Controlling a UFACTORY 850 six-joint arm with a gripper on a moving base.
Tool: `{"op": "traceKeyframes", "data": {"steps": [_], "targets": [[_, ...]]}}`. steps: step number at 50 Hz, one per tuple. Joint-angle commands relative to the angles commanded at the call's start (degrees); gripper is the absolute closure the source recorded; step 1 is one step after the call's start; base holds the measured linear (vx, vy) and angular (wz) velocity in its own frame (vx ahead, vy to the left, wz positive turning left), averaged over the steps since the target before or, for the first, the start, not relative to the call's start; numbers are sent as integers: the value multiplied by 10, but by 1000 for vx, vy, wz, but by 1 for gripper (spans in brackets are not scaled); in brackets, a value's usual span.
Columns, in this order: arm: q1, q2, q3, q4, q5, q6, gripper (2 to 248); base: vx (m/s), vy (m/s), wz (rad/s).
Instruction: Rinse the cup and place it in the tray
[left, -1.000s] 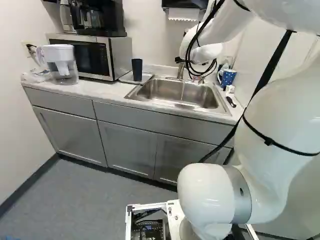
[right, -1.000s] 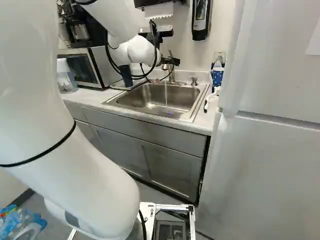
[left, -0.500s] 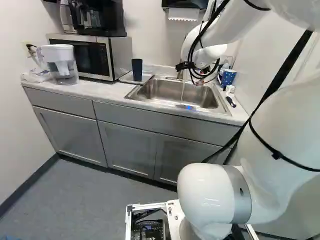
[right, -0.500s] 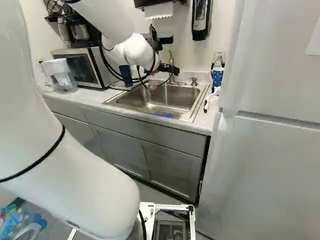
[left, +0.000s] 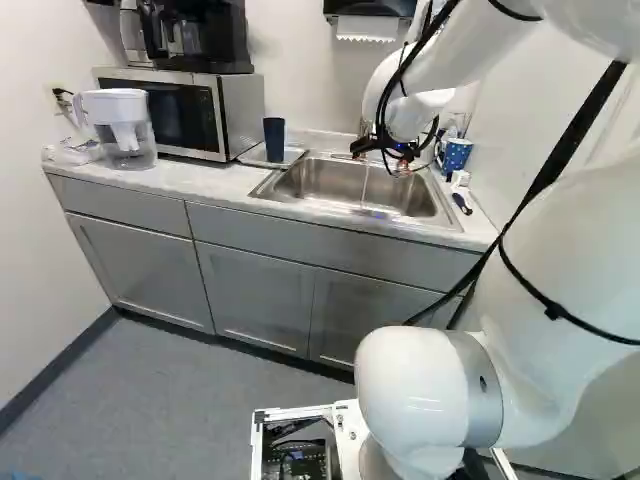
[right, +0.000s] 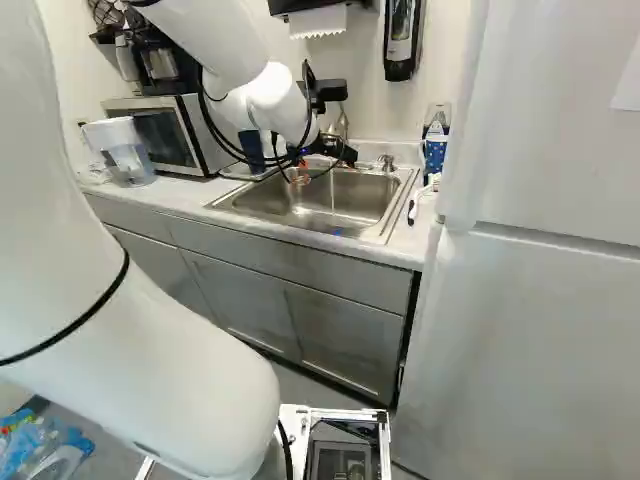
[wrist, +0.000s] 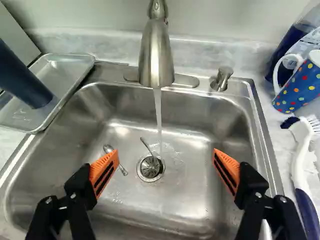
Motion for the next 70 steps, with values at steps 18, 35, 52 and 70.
{"op": "traceKeyframes", "data": {"steps": [18,35,52,70], "targets": [[0,0,0,0,0,0,3,0,0,0],[2,0,0,0,0,0,3,0,0,0],[29,3,3,0,0,0,3,0,0,0],[63,5,5,0,0,0,3,0,0,0]]}}
